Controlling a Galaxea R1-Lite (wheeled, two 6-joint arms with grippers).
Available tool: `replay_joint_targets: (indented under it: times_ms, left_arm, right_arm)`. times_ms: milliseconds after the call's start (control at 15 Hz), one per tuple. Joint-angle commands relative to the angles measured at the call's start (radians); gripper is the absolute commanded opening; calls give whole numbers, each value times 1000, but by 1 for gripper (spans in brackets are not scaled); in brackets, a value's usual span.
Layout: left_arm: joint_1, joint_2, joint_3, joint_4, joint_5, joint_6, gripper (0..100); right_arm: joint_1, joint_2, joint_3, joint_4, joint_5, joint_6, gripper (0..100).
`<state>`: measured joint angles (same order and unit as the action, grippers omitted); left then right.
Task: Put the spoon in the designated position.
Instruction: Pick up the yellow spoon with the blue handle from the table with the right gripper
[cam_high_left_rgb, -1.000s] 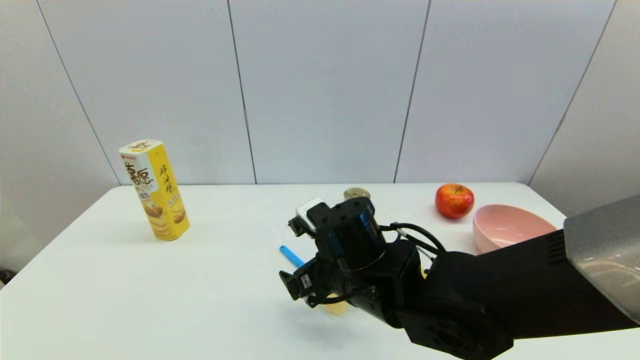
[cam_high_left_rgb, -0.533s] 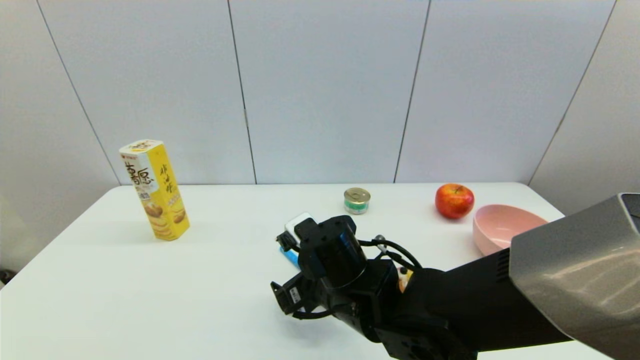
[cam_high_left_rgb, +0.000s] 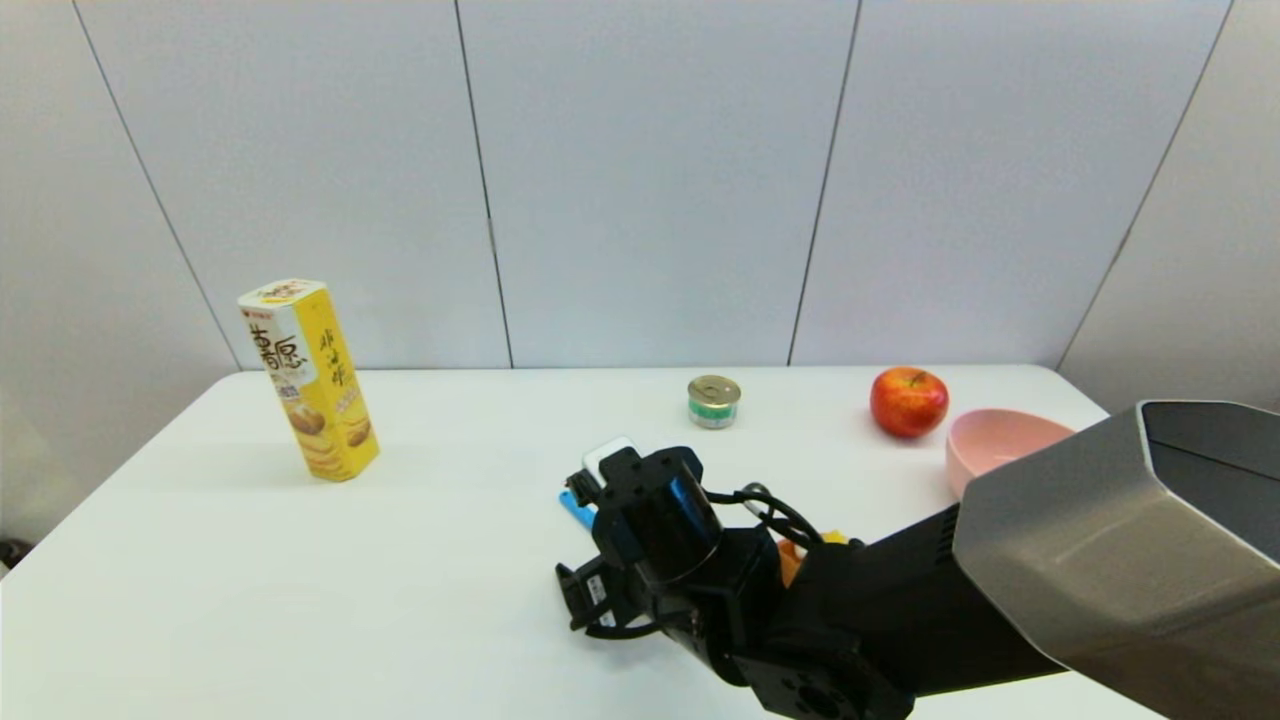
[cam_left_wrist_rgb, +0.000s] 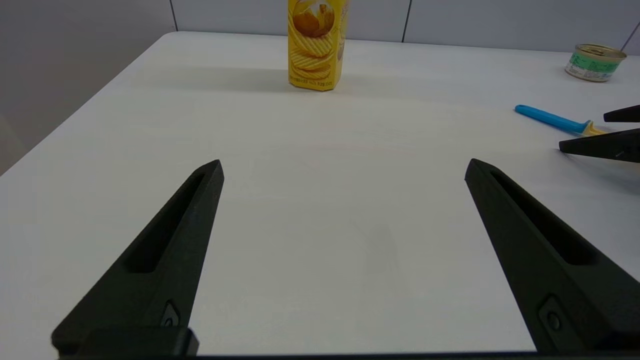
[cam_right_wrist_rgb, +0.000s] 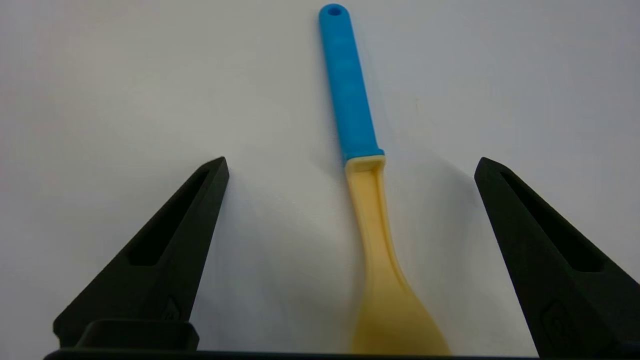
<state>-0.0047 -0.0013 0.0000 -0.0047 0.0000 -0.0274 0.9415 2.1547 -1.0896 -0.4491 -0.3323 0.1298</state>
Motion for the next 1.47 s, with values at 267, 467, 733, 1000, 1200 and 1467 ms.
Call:
replay_joint_targets:
  times_ms: [267,467,733,1000,1200,1467]
  left_arm:
    - [0,1,2,-1,0,-2,100]
    - [0,1,2,-1,0,0,100]
    - [0,1,2,-1,0,-2,100]
    - [0,1,2,-1,0,-2,100]
    - [0,1,2,-1,0,0,100]
    - [0,1,2,2,0,0,100]
  right_arm:
    - [-21,21,-21,13,-1,-15,100]
    - [-23,30,-21,24,-1,-13,100]
    - [-24,27,-21,47,-1,-4,100]
    - [-24,27,-21,49,6,28,100]
    - [-23,27,-21,81,7,48,100]
    - [-23,34,-19,83,9,53,100]
